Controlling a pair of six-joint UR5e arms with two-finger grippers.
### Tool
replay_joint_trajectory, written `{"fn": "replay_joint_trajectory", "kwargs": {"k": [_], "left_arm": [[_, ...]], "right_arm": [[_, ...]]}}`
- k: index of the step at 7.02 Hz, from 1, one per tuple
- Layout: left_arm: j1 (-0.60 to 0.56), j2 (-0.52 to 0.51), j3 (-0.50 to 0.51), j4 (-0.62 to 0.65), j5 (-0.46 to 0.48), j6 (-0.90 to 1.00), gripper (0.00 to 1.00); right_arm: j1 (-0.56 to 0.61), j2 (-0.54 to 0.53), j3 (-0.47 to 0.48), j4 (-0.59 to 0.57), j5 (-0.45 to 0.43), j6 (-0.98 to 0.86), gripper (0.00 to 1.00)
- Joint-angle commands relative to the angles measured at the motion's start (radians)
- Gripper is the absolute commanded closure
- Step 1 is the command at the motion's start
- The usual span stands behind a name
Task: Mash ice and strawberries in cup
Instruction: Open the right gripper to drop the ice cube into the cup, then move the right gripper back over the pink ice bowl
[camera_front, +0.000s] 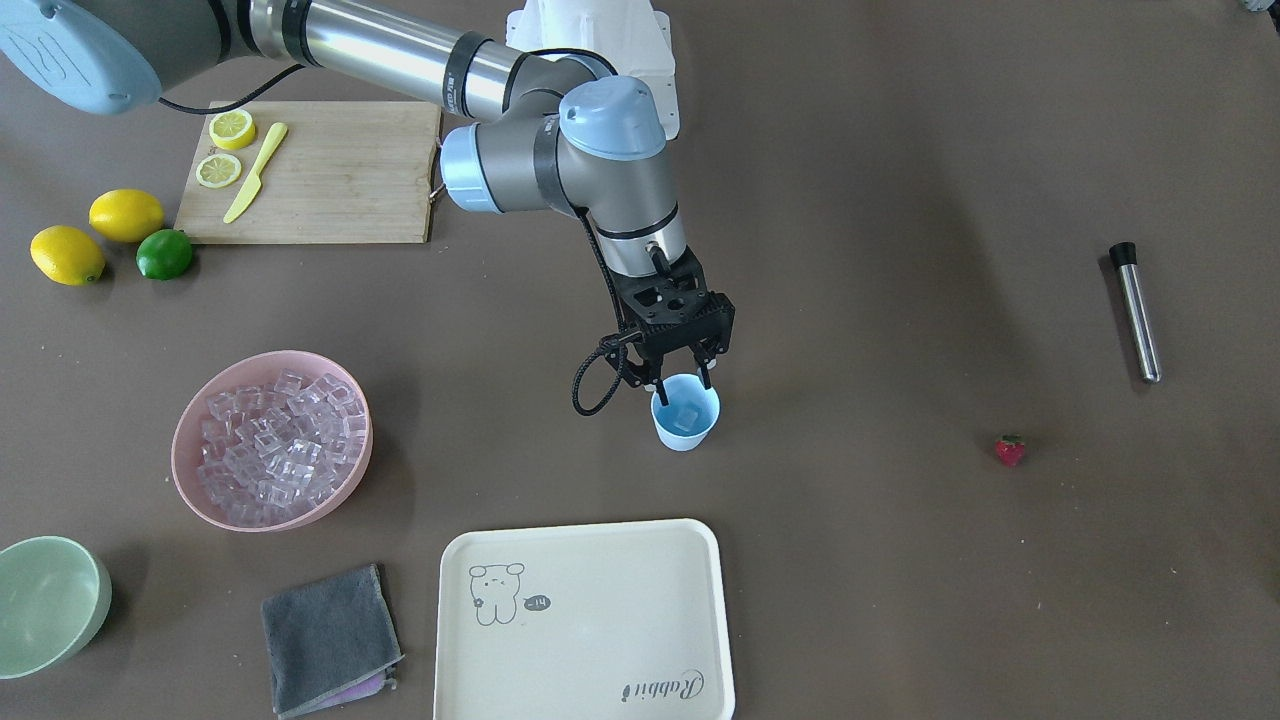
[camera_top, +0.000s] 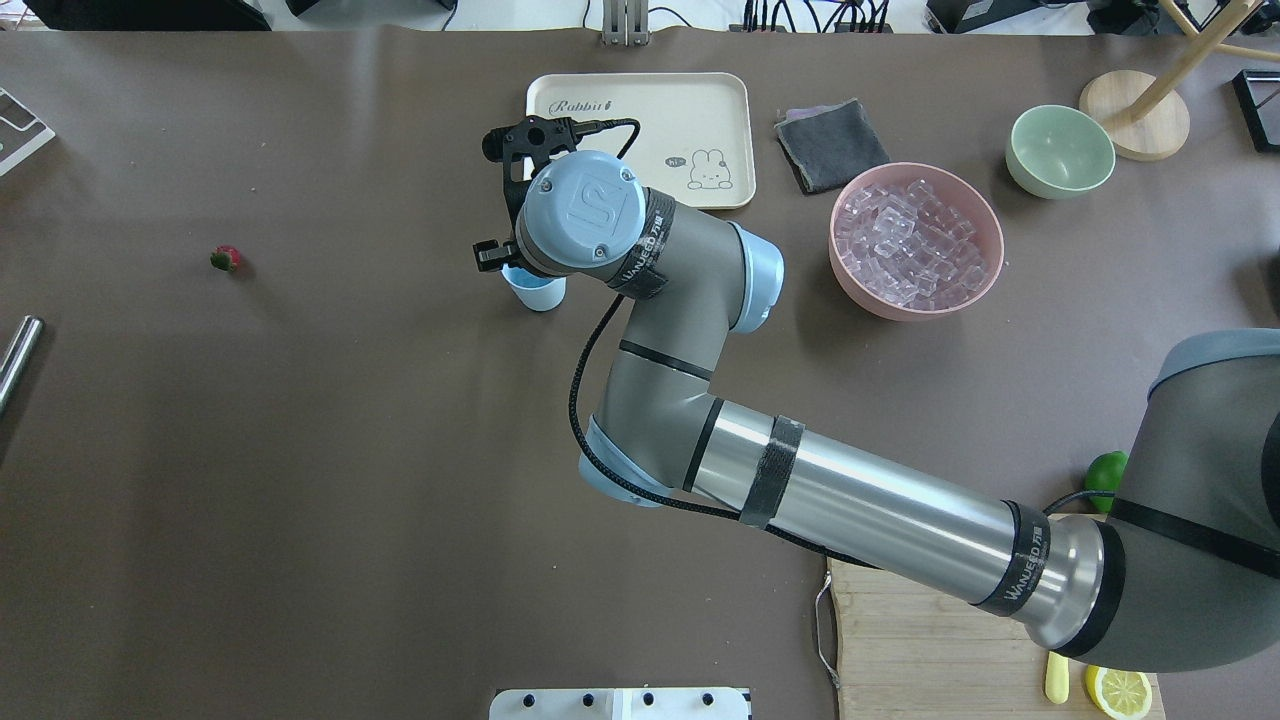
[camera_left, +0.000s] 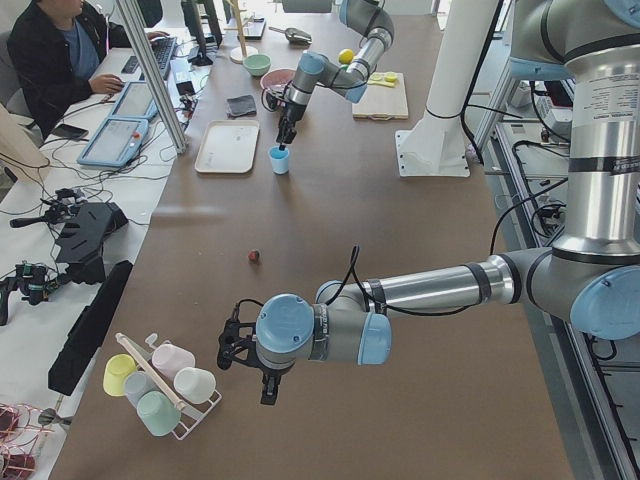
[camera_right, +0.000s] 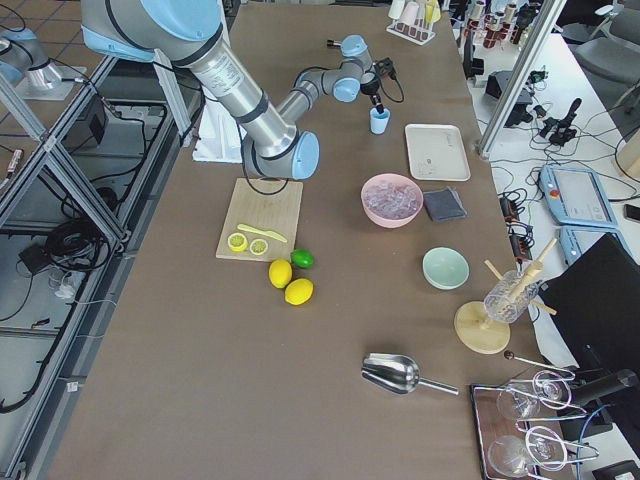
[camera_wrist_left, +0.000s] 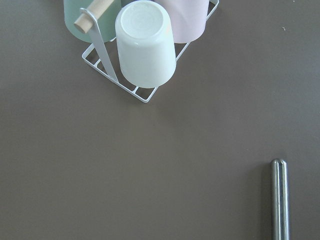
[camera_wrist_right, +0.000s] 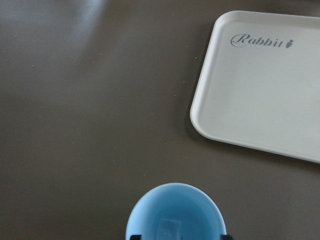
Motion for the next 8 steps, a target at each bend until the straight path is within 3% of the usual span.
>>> {"fn": "replay_joint_trajectory", "kwargs": {"k": [1,3,4,6,8], "left_arm": [[0.000,0.001,0.002,0.001,-0.001,0.000,0.01],[0.000,-0.001,0.004,0.001,-0.001,0.000,0.01],[0.000,-0.001,0.005,0.004,-0.002,0.000,0.01],[0.000,0.005,-0.001,0.004,-0.002,0.000,0.01],[-0.002,0.013,-0.002,-0.001,-0.002,0.000,0.01]], "right_arm": [[0.006,-0.003,0.003,-0.001,0.000,-0.005,0.10],[0.047,-0.040,0.017,-0.019,0.029,-0.028,0.13],[0.095,-0.095,0.075,-0.051,0.102,-0.100,0.15],[0.202,-0.291,0.265,-0.096,0.231,-0.203,0.15],[0.302,-0.435,0.335,-0.113,0.331,-0.364,0.15]]}}
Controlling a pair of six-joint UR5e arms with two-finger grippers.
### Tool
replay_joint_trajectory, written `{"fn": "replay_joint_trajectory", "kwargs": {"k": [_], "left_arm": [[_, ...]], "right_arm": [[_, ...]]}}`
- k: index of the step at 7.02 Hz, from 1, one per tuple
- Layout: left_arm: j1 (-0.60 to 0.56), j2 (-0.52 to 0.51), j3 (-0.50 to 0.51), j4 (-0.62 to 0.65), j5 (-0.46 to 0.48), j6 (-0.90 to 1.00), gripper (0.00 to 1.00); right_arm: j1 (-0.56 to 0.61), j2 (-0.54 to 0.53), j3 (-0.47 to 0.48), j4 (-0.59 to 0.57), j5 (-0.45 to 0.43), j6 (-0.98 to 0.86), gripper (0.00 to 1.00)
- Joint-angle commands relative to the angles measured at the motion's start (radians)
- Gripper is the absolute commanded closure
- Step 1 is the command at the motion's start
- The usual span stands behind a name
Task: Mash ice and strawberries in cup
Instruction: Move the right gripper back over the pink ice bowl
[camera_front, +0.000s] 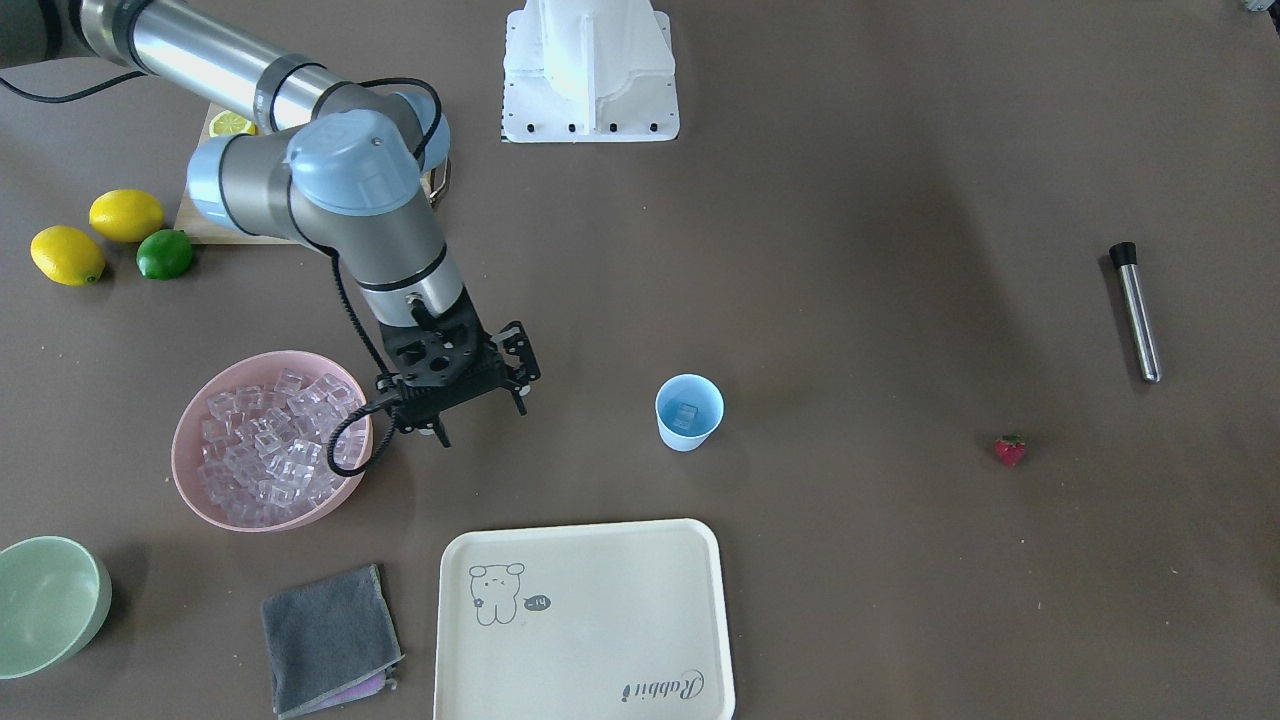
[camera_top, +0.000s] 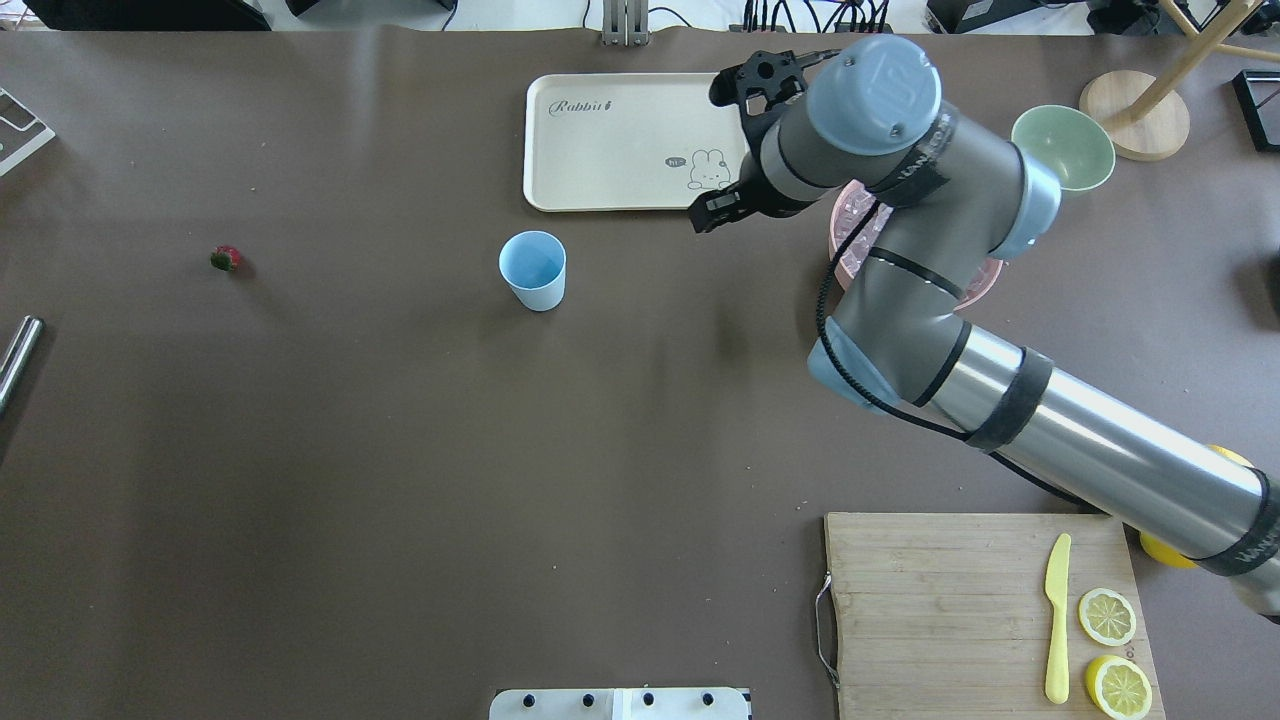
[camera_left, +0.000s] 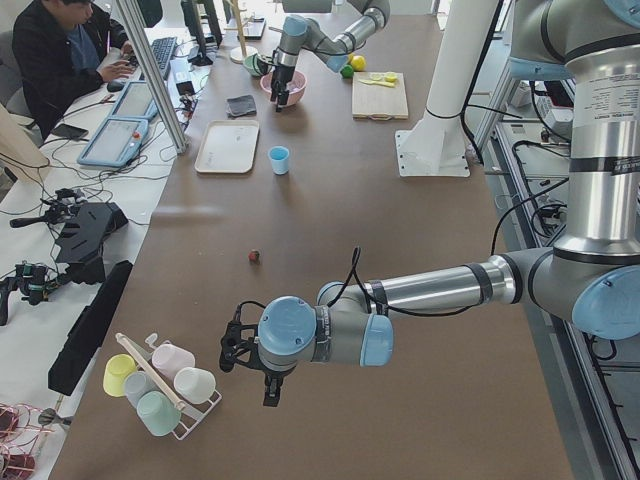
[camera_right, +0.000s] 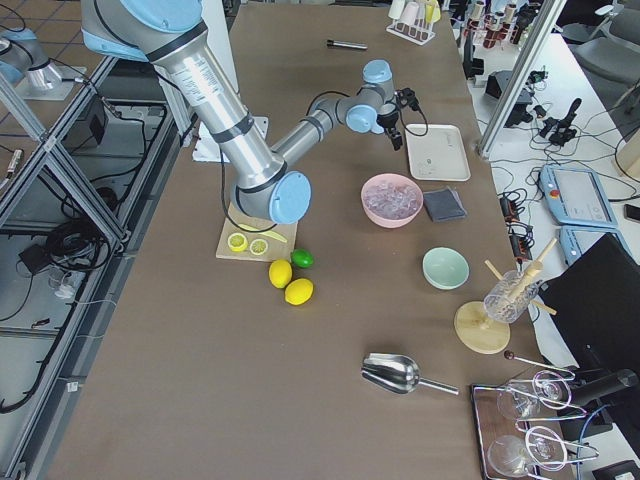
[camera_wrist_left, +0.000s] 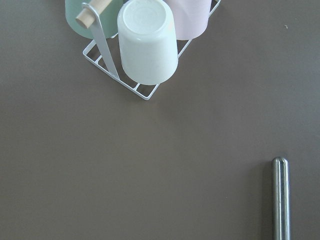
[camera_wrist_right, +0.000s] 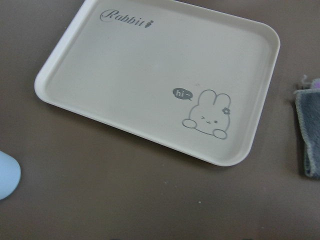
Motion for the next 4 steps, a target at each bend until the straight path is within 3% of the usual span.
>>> {"fn": "replay_joint_trajectory", "kwargs": {"k": [1,4], "left_arm": [[0.001,0.004,-0.003,-0.004,0.000,0.000,0.01],[0.001,-0.007,-0.004,-0.002,0.000,0.000,0.01]], "right_arm": [[0.070,-0.133,0.041,-0.006,0.056,-0.126,0.16],[0.112,-0.267,0.101,-0.009,0.062,-0.169,0.17]]}}
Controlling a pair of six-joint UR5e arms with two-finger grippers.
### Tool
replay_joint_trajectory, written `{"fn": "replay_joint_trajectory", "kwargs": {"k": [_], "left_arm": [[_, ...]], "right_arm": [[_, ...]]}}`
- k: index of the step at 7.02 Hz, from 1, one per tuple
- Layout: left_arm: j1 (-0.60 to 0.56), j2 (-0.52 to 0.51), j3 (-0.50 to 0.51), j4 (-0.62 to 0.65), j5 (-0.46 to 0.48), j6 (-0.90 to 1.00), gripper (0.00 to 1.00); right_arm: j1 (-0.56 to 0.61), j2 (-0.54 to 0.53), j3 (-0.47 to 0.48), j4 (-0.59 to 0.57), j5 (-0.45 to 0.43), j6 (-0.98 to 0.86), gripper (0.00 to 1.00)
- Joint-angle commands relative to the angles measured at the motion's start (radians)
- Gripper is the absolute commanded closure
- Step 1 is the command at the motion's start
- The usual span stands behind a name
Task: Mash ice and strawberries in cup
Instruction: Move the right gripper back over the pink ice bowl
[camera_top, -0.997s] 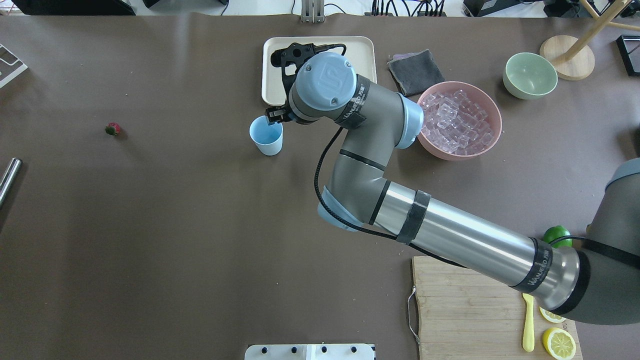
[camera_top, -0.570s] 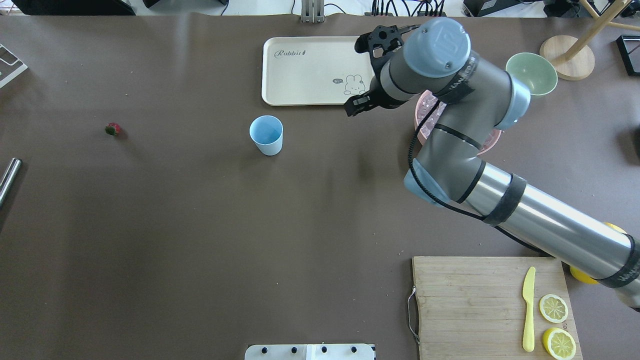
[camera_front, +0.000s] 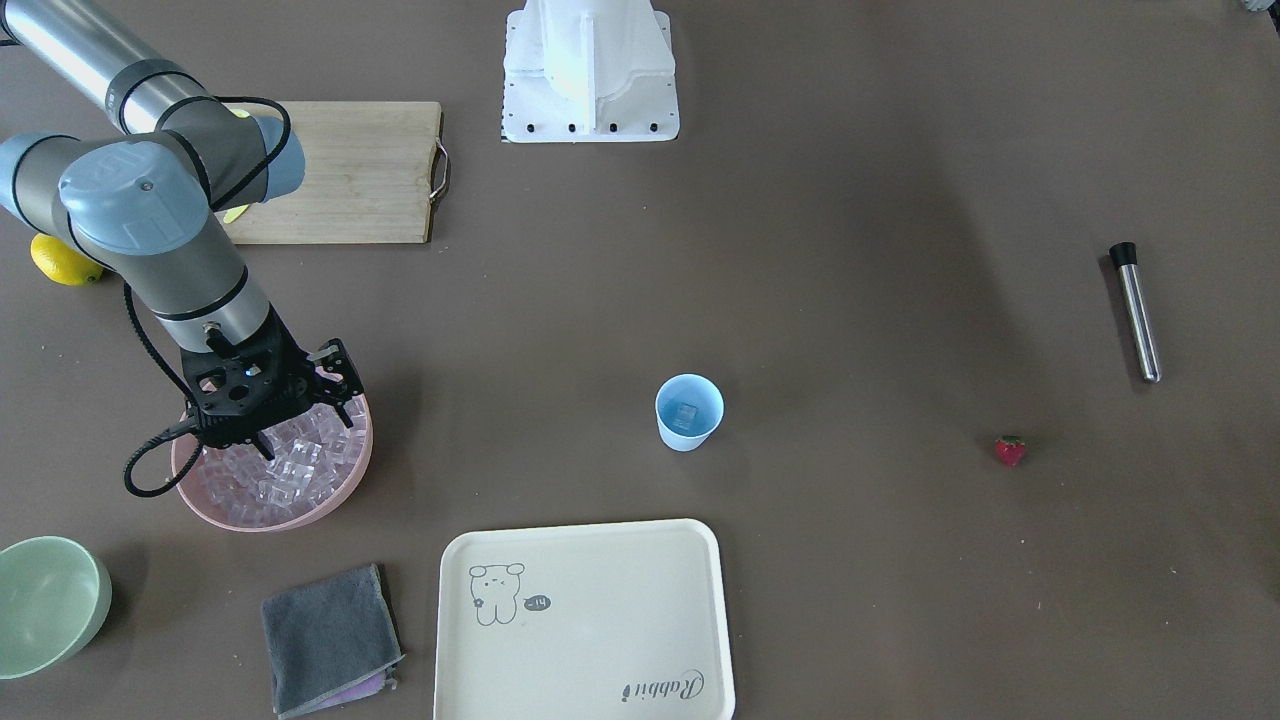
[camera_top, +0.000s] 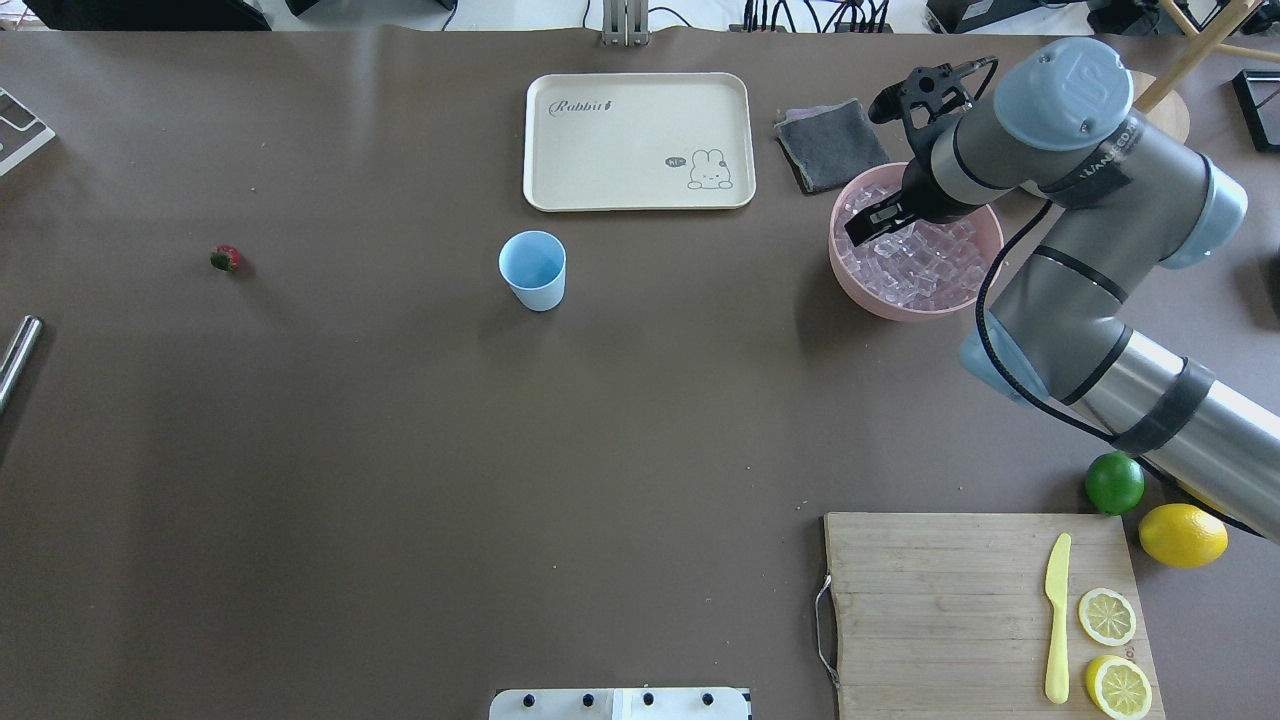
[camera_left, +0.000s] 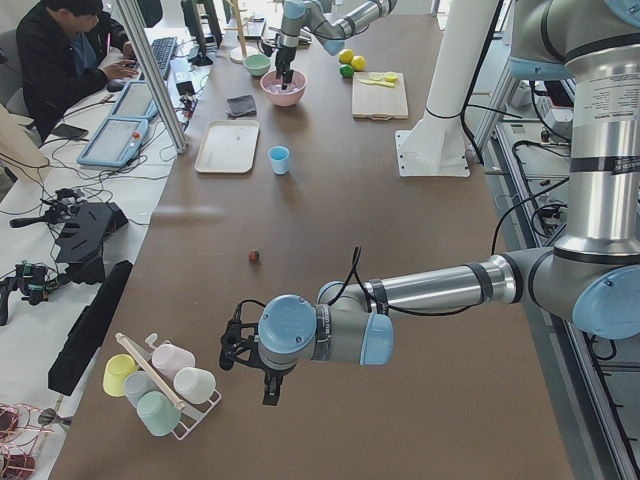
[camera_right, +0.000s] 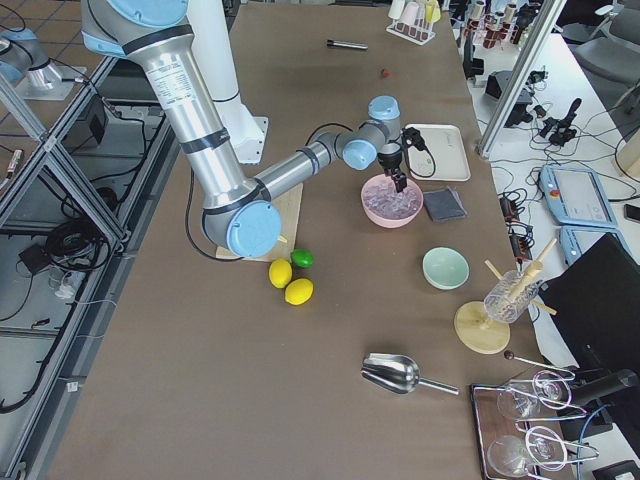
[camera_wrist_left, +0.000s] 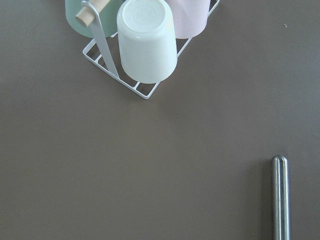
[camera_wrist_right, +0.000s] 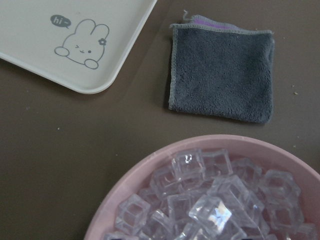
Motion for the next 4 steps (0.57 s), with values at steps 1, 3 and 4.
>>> {"fn": "replay_joint_trajectory", "kwargs": {"k": [1,3,4], "left_arm": [[0.000,-0.005,-0.001,0.000,0.000,0.000,0.01],[0.000,-0.005,-0.002,0.000,0.000,0.000,0.01],[0.000,-0.008,-0.001,0.000,0.000,0.000,0.01]], "right_arm": [[0.015,-0.067,0.013,-0.001,-0.006,-0.081,0.17],[0.015,-0.078,0.011,-0.003,-0.013,-0.103,0.19],[0.009,-0.054,0.014,-0.003,-0.017,-0.091,0.20]]}}
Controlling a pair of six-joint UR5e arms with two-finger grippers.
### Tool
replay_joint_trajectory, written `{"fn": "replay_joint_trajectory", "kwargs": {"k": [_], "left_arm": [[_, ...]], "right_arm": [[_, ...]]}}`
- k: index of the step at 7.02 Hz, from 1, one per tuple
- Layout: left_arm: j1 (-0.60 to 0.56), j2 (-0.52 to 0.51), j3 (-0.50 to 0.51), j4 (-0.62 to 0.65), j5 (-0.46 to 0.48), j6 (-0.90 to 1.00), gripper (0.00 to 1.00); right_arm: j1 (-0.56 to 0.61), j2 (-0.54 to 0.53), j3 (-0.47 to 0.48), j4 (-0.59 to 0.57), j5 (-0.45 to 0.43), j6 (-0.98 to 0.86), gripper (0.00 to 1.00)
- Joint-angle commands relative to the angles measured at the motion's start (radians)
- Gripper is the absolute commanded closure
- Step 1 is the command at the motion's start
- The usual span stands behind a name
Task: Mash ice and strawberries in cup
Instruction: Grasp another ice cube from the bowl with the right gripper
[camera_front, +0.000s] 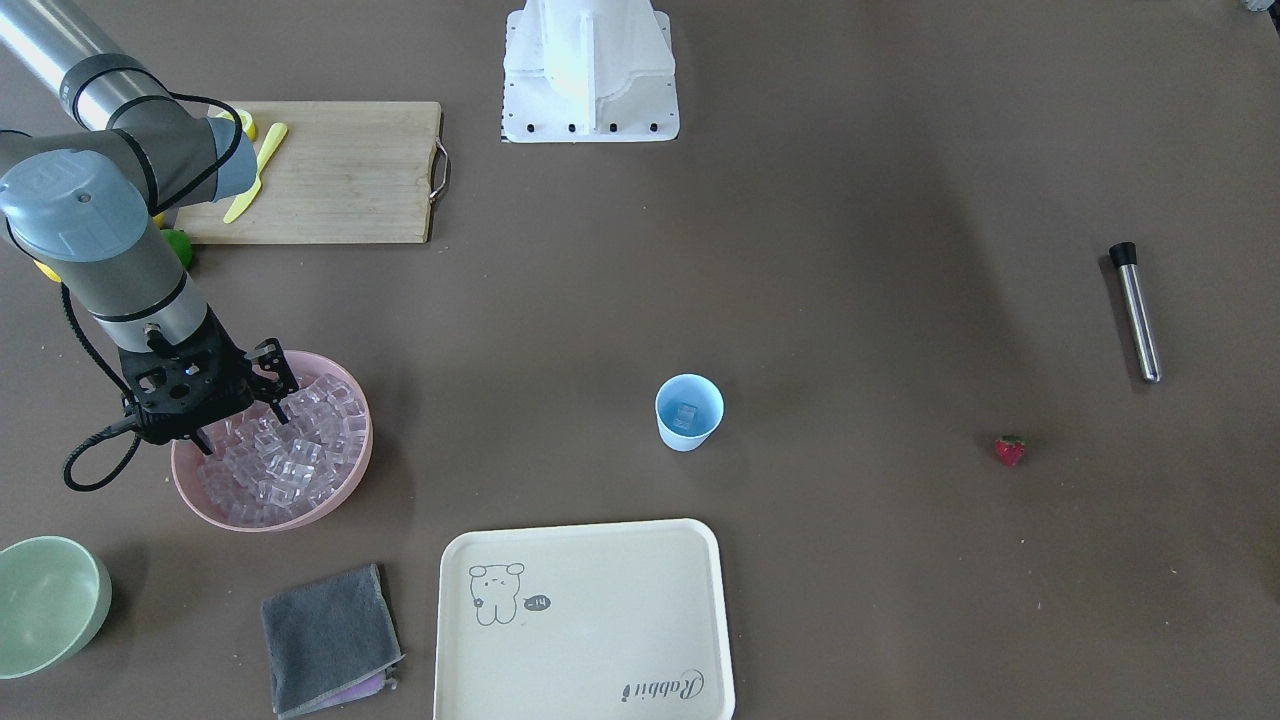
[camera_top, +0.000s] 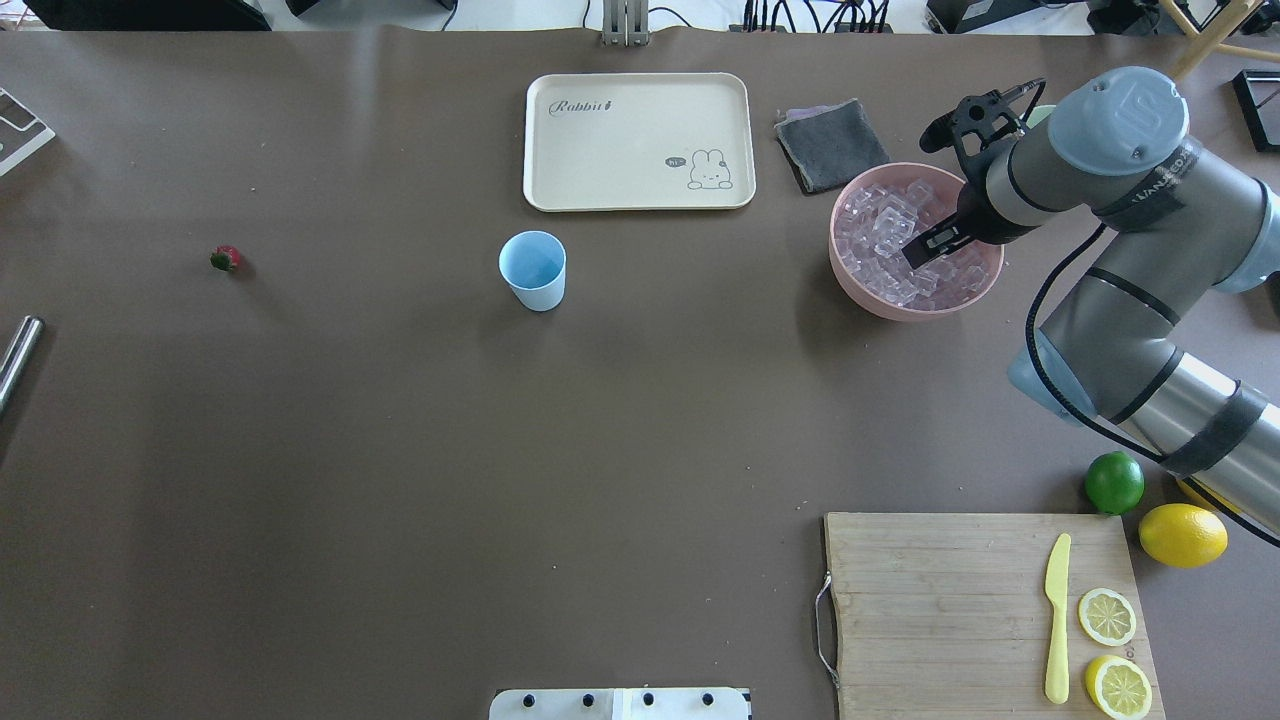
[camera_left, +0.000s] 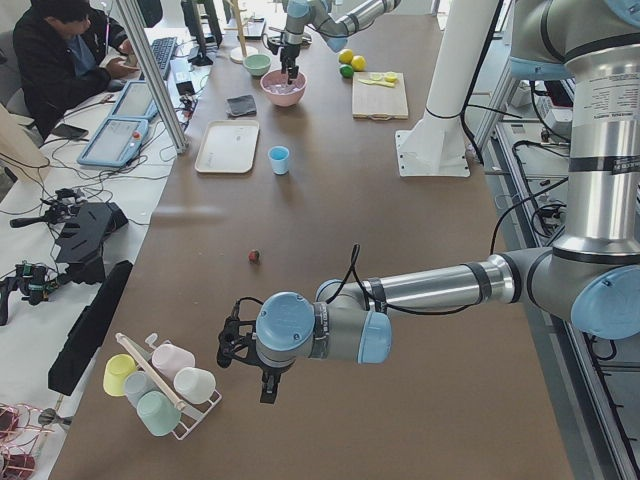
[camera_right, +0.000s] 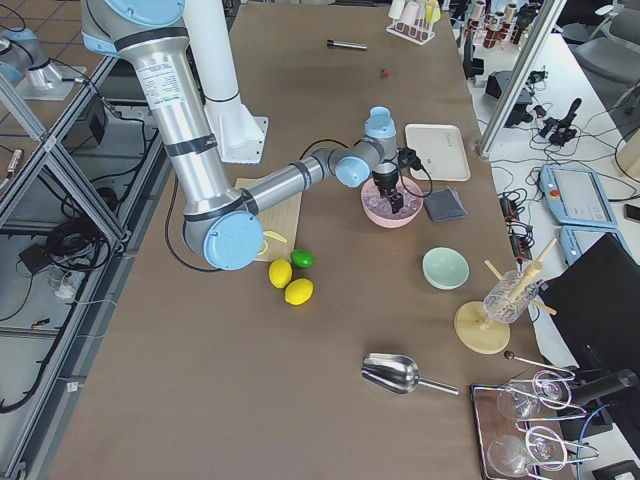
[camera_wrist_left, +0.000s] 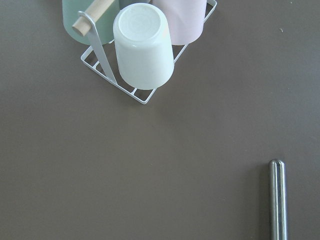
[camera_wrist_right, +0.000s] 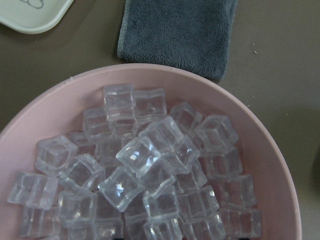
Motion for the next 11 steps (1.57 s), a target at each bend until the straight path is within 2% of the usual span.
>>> {"fn": "replay_joint_trajectory", "kwargs": {"k": [1,3,5,6,9,11], "left_arm": [[0.000,-0.001,0.001,0.000,0.000,0.000,0.01],[0.000,0.001,-0.001,0.000,0.000,0.000,0.01],[0.000,0.001,-0.001,0.000,0.000,0.000,0.01],[0.000,0.001,0.001,-0.002,-0.026,0.000,0.01],[-0.002,0.015,-0.010,-0.002,-0.058,0.003,0.01],[-0.002,0.015,-0.011,-0.002,-0.058,0.000,0.01]], "right_arm": [[-0.012,0.050,-0.008,0.003,-0.024,0.004,0.20],[-0.018,0.117,-0.071,0.010,-0.050,0.047,0.22],[-0.018,0.123,-0.088,0.012,-0.060,0.060,0.26],[-0.021,0.123,-0.092,0.001,-0.066,0.060,0.32],[-0.038,0.148,-0.129,0.006,-0.083,0.060,0.34],[-0.036,0.143,-0.126,0.003,-0.083,0.055,0.40]]}}
